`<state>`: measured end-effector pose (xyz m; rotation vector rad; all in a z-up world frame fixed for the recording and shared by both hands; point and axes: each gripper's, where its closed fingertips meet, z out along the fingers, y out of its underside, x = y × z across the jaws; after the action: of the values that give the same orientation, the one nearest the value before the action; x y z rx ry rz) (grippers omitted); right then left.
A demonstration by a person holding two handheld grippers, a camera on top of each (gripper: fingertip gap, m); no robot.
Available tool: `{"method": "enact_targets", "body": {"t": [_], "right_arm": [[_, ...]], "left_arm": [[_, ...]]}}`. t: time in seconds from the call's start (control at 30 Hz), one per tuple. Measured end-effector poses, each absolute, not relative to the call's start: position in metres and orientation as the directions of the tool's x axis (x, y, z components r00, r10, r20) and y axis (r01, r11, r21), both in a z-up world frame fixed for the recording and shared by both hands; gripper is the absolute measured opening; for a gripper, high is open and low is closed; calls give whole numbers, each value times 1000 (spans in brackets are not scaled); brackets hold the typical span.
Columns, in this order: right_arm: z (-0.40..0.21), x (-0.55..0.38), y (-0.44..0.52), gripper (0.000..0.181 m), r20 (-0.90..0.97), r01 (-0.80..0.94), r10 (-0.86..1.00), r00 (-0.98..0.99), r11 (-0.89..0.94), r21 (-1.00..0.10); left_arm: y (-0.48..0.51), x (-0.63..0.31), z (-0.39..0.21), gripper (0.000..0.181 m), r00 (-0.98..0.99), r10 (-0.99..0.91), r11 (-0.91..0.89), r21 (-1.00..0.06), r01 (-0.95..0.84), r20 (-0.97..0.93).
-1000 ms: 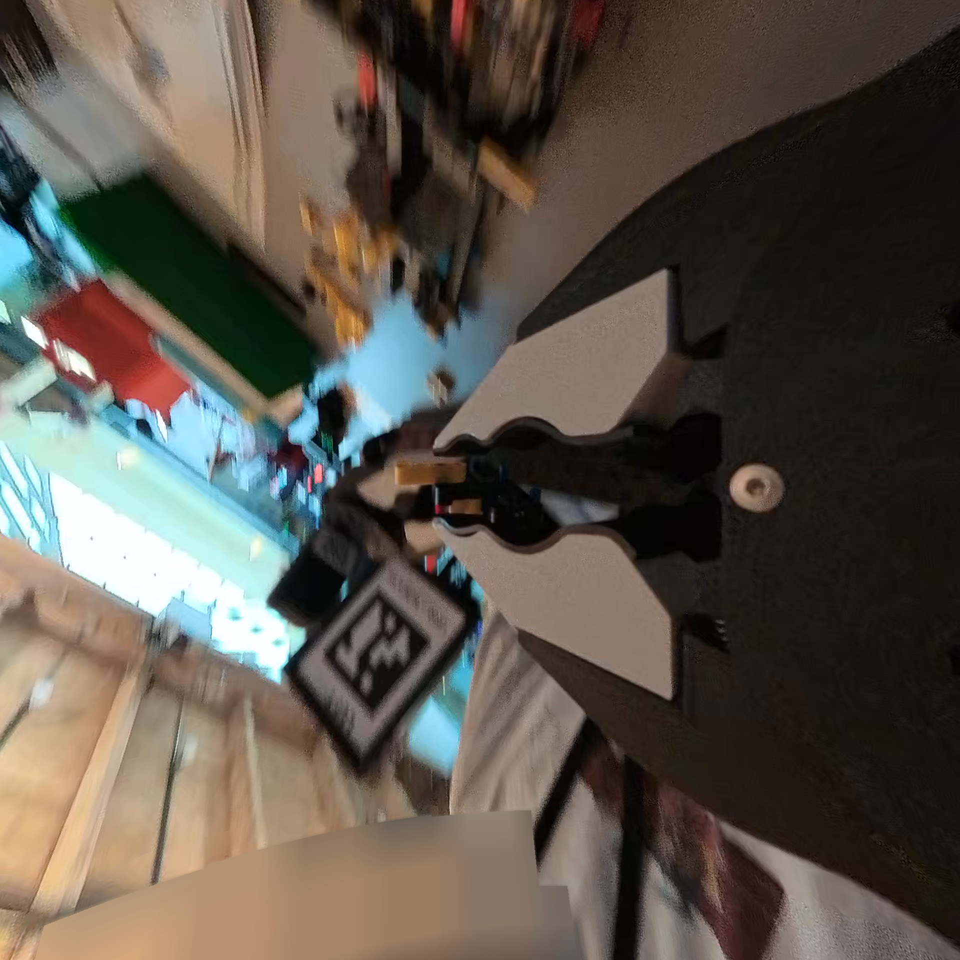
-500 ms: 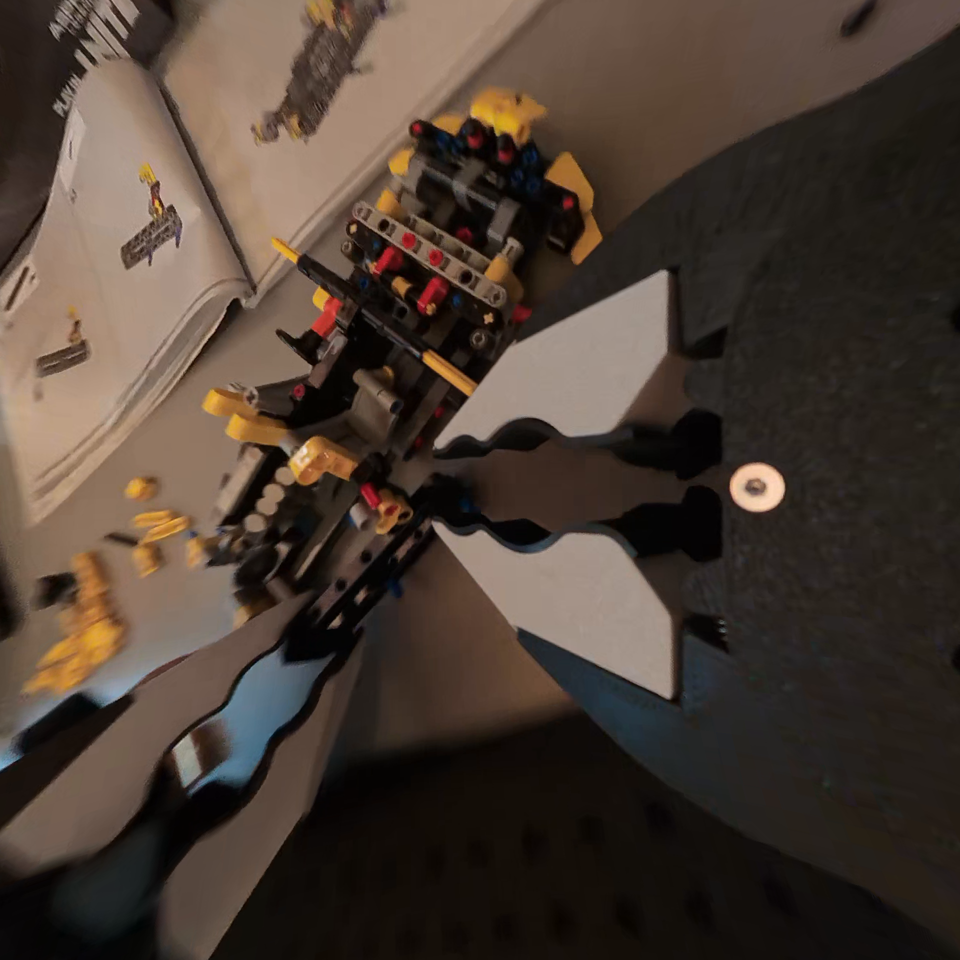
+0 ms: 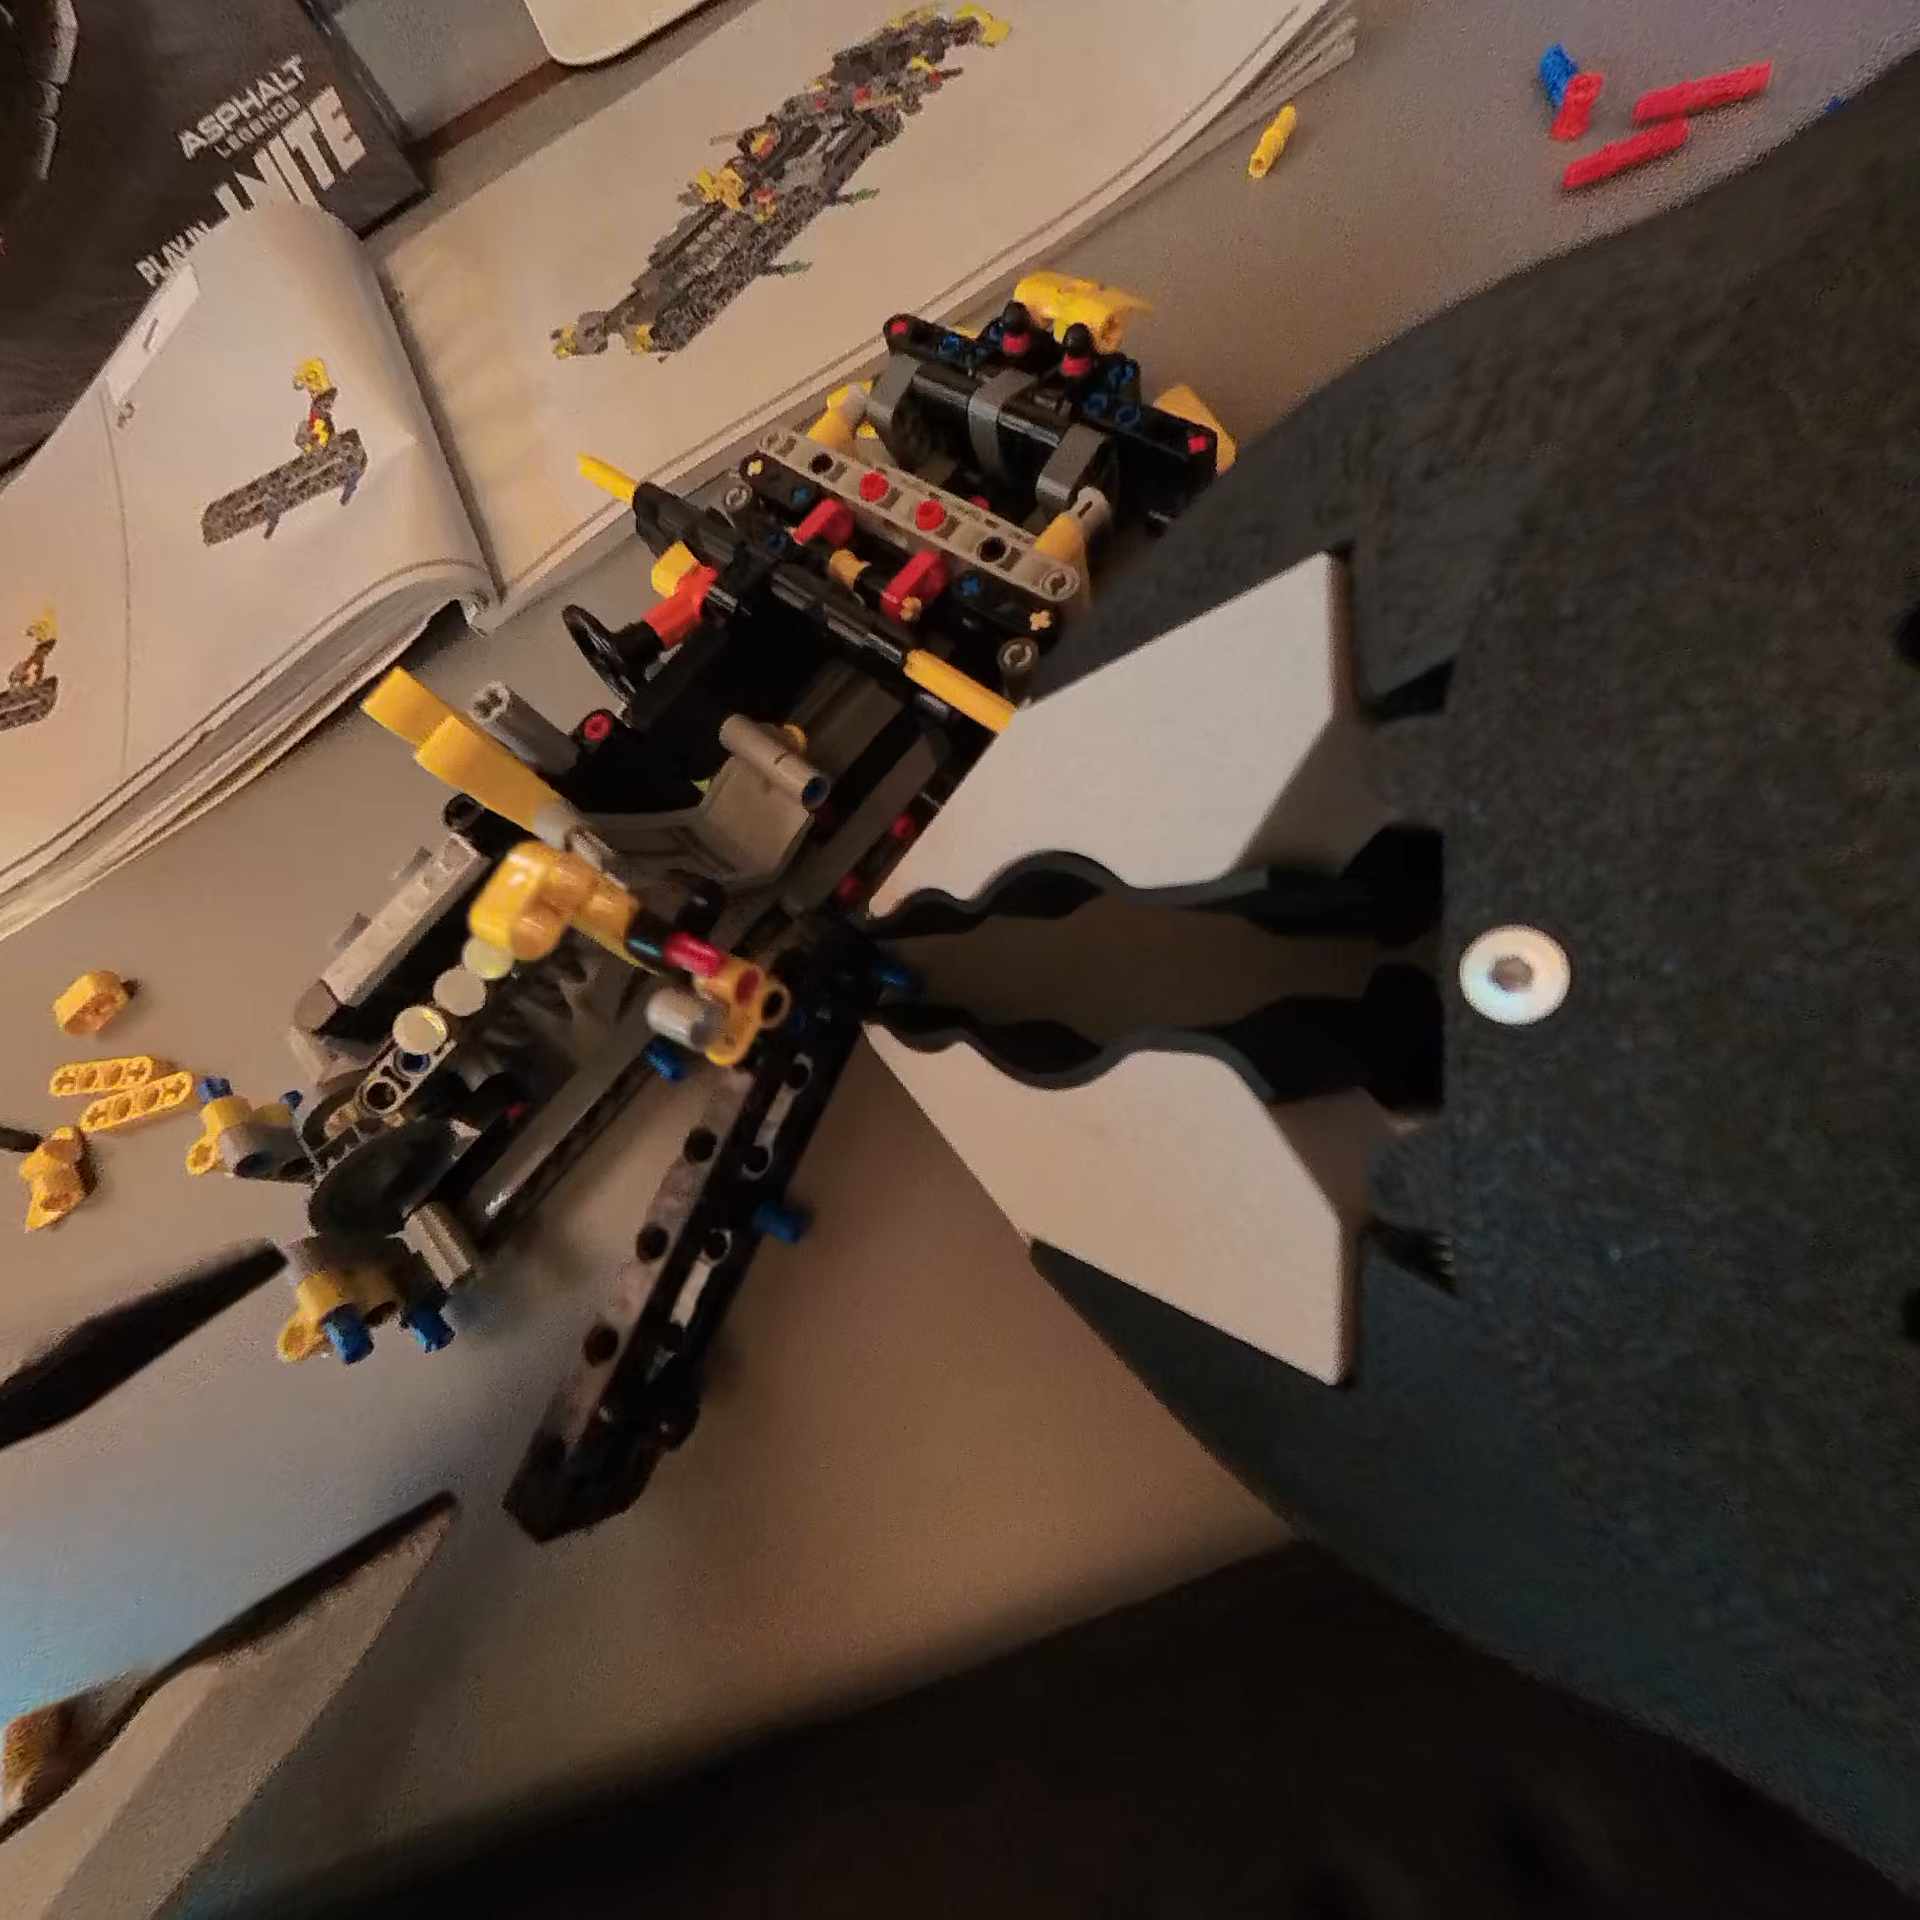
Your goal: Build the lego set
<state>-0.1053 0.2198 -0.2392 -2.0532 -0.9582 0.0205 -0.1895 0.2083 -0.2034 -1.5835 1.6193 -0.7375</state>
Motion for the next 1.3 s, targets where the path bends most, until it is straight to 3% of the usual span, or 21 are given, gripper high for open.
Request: {"method": "enact_targets", "body": {"t": [0.13, 0.4, 0.77, 1.3], "right_arm": [[-237, -104, 217, 17, 309, 612, 626, 716, -349, -710], [-239, -109, 214, 18, 269, 598, 649, 711, -357, -718], [-238, -113, 213, 17, 258, 592, 658, 707, -353, -724], [-241, -108, 219, 13, 221, 560, 639, 737, -393, -729]], "left_arm": [[187, -185, -198, 56, -35, -999, 45, -842, -538, -30], [203, -182, -231, 53, -4, -973, 173, -713, -679, -232], [226, -192, -221, 53, 110, -938, 180, -733, -656, -329], [240, -199, -219, 53, 154, -943, 138, -766, -628, -296]]}}
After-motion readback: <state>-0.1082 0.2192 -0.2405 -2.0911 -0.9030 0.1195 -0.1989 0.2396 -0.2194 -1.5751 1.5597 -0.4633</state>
